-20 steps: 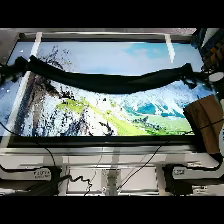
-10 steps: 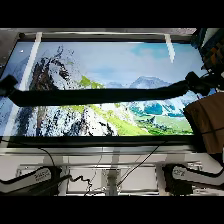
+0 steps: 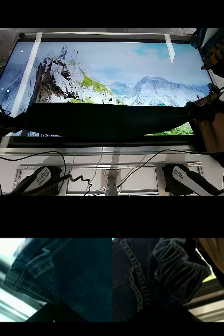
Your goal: Fold the clothes and pants, and hang the long-sleeved shirts on hangers.
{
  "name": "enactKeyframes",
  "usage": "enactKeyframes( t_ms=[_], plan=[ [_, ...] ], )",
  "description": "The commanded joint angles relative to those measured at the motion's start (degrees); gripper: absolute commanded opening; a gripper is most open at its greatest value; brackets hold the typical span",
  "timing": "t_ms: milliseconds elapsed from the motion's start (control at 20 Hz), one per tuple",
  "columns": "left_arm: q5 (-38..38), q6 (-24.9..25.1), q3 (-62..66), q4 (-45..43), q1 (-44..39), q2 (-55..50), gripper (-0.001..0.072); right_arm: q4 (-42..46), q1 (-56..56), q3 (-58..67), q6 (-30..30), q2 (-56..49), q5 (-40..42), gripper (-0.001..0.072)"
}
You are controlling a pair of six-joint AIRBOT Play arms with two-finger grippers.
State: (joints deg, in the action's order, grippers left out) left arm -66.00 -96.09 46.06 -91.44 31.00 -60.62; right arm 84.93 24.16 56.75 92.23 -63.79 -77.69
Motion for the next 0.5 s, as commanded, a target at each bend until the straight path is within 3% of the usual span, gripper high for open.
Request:
enactKeyframes(
  t_ms=[0,50,250,350,400,450],
  plan=[
    [-0.5,0.1,-3.5,-0.4,0.3,0.9,0.002,0.7,0.1,-1.5,-2.0,1.0,-2.1,0.0447],
    [-0.5,0.1,-3.5,-0.3,0.3,0.9,0.002,0.6,0.1,-1.5,-3.5,1.0,-2.0,0.0665],
    [-0.7,0.1,-3.5,-0.3,0.3,0.9,0.0021,-2.4,0.1,-1.2,-3.8,1.2,-1.6,0.0679],
    [-0.7,0.1,-3.5,-1.0,0.3,0.9,0.0022,-8.6,0.1,-0.5,-3.9,1.2,0.6,0.0676],
    [-0.7,0.1,-3.5,-1.8,0.3,0.9,0.0034,-13.4,0.0,-0.1,-4.2,1.2,2.5,0.0663],
    [-0.7,0.1,-3.5,-2.8,0.3,0.9,0.0033,-19.2,-0.3,0.2,-5.5,1.2,5.0,0.0598]
  ],
)
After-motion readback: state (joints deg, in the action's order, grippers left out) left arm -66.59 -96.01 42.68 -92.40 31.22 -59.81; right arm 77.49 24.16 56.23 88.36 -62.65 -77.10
